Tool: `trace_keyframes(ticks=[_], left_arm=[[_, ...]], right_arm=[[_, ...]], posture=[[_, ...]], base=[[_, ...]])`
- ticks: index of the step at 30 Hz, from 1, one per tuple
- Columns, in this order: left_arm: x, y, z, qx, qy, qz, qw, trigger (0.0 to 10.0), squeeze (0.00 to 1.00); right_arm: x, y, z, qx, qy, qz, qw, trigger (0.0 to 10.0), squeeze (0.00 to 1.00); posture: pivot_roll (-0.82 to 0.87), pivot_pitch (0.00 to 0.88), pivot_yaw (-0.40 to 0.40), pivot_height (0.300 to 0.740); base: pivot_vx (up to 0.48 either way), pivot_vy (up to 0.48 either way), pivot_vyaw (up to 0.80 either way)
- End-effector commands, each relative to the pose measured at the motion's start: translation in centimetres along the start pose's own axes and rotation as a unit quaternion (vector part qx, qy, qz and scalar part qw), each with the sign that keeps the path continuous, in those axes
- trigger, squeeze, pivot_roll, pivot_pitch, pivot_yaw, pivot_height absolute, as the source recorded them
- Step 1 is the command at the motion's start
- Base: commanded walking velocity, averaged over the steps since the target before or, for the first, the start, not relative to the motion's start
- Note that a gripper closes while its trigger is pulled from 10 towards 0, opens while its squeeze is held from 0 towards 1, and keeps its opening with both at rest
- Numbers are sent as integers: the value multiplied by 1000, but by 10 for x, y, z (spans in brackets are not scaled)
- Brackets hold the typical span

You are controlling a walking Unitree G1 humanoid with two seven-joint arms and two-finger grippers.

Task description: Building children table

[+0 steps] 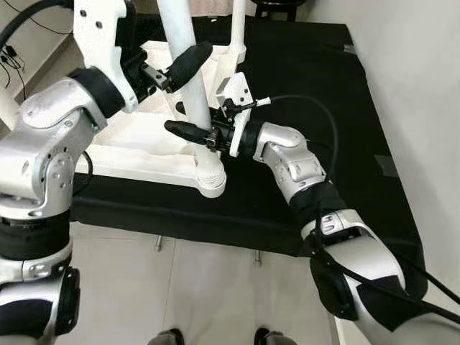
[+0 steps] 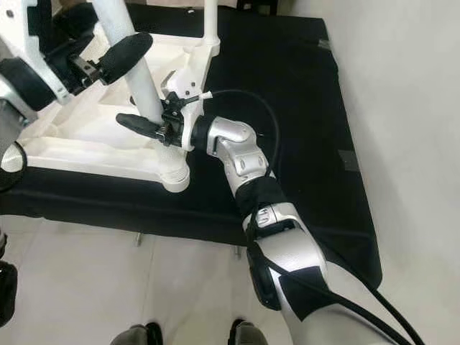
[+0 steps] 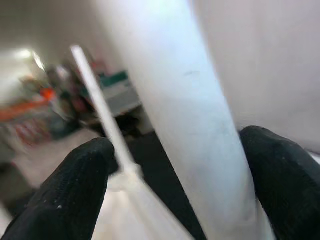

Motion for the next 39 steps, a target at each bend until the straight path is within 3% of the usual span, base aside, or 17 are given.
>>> trace_keyframes(ticks=[1, 5, 8, 11, 12, 16, 18, 19, 21, 29, 31, 32, 33, 34, 36, 37, 39], left_arm=[[-25, 18, -40, 99, -42, -68, 992, 10000, 0], [-40, 35, -42, 130, -38, -95, 986, 10000, 0], [-54, 47, -30, 126, -14, -115, 985, 10000, 0], [-66, 57, -12, 114, 5, -133, 984, 10000, 0], [-82, 72, 18, 92, 27, -162, 982, 10000, 0], [-95, 88, 42, 70, 39, -189, 979, 10000, 0], [-95, 88, 42, 70, 39, -189, 979, 10000, 0], [-109, 108, 61, 57, 50, -221, 972, 10000, 0], [-116, 122, 70, 55, 61, -243, 967, 10000, 0], [-125, 142, 86, 46, 82, -273, 957, 10000, 0], [-127, 151, 97, 38, 96, -286, 953, 10000, 0], [-128, 161, 115, 23, 126, -299, 946, 10000, 0], [-128, 161, 115, 23, 126, -299, 946, 10000, 0], [-127, 169, 134, 3, 155, -307, 939, 10000, 0], [-127, 169, 134, 3, 155, -307, 939, 10000, 0], [-124, 175, 147, -8, 174, -312, 934, 10000, 0], [-121, 178, 153, -12, 191, -311, 931, 10000, 0]], right_arm=[[-11, 17, 9, -19, -66, 35, 997, 0, 0], [-9, 16, 3, -5, -70, 50, 996, 0, 0], [-6, 16, 0, 4, -70, 59, 996, 0, 0], [-3, 17, -1, 8, -73, 68, 995, 0, 0], [3, 20, -1, 16, -77, 85, 993, 0, 0], [7, 23, -5, 29, -77, 96, 992, 0, 0], [7, 23, -5, 29, -77, 96, 992, 0, 0], [9, 27, -7, 41, -76, 99, 991, 0, 0], [8, 30, -8, 45, -71, 96, 992, 0, 0], [1, 31, -9, 44, -42, 75, 995, 0, 0], [-1, 31, -9, 39, -29, 69, 996, 0, 0], [-1, 30, -5, 15, -17, 72, 997, 0, 0], [-1, 30, -5, 15, -17, 72, 997, 0, 0], [-2, 28, 4, -22, -3, 68, 997, 0, 0], [-2, 28, 4, -22, -3, 68, 997, 0, 0], [-4, 26, 13, -65, 14, 61, 996, 0, 0], [-4, 25, 20, -94, 18, 59, 994, 0, 0]], posture=[[34, 218, -3, 740], [32, 210, 0, 740], [31, 208, 0, 740], [32, 203, 2, 740], [32, 200, 2, 740], [34, 200, 4, 740], [34, 200, 4, 740], [35, 201, 5, 740], [36, 202, 5, 740], [37, 202, 8, 740], [37, 203, 8, 740], [38, 205, 9, 740], [38, 205, 9, 740], [35, 206, 11, 740], [35, 206, 11, 740], [37, 208, 10, 740], [43, 209, 8, 740]], base=[[0, 0, 0], [0, 0, 0], [0, 0, 0], [0, 0, 0], [0, 0, 0], [0, 0, 0], [0, 0, 0], [0, 0, 0], [0, 0, 0], [0, 0, 0], [0, 0, 0], [0, 0, 0], [0, 0, 0], [0, 0, 0], [0, 0, 0], [0, 0, 0], [0, 0, 0]])
Point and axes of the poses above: a point about 5 cm out from each wrist's last joint towards the gripper, its own y axis pointing back from the gripper into the wrist, its own x axis along the axis of the wrist's last joint, z = x × y, the point moved 6 cm from there along -y, pointing out of the wrist towards the gripper, and after that the axes turned 9 degrees about -y, right-handed, at the moved point
